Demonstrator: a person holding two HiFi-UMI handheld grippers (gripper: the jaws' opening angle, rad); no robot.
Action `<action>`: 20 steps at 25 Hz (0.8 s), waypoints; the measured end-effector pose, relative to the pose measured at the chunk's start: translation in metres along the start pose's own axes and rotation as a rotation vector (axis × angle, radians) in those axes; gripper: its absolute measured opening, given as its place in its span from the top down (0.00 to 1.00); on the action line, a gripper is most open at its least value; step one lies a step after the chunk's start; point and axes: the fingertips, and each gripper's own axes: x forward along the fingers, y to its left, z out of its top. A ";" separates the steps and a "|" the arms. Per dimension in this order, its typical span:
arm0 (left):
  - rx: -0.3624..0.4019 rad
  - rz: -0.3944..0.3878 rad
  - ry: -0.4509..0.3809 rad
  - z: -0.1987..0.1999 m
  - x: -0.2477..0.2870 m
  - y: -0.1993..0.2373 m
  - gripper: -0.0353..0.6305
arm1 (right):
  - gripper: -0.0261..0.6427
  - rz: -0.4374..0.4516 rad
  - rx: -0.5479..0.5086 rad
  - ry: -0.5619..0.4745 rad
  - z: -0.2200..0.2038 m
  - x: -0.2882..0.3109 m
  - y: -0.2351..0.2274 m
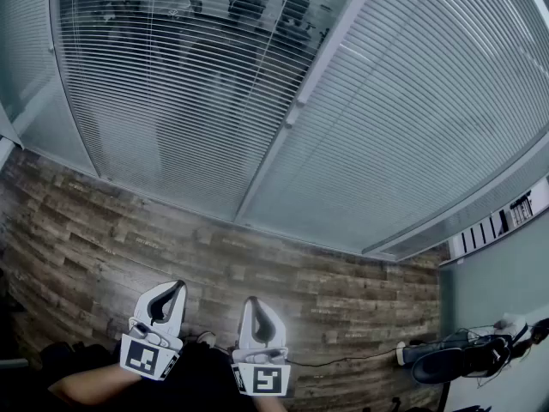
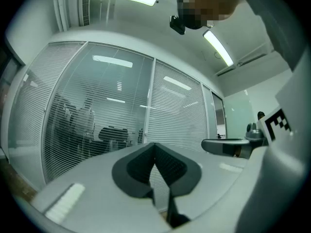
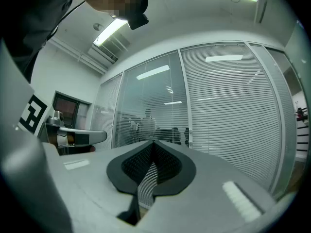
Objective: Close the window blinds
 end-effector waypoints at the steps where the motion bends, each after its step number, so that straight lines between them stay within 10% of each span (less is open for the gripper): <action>1: 0.001 -0.001 -0.005 0.001 0.001 0.000 0.94 | 0.96 0.002 -0.003 0.000 0.001 0.001 0.001; 20: -0.005 -0.010 0.007 -0.007 0.012 -0.014 0.94 | 0.96 -0.023 0.050 -0.058 0.008 -0.016 -0.028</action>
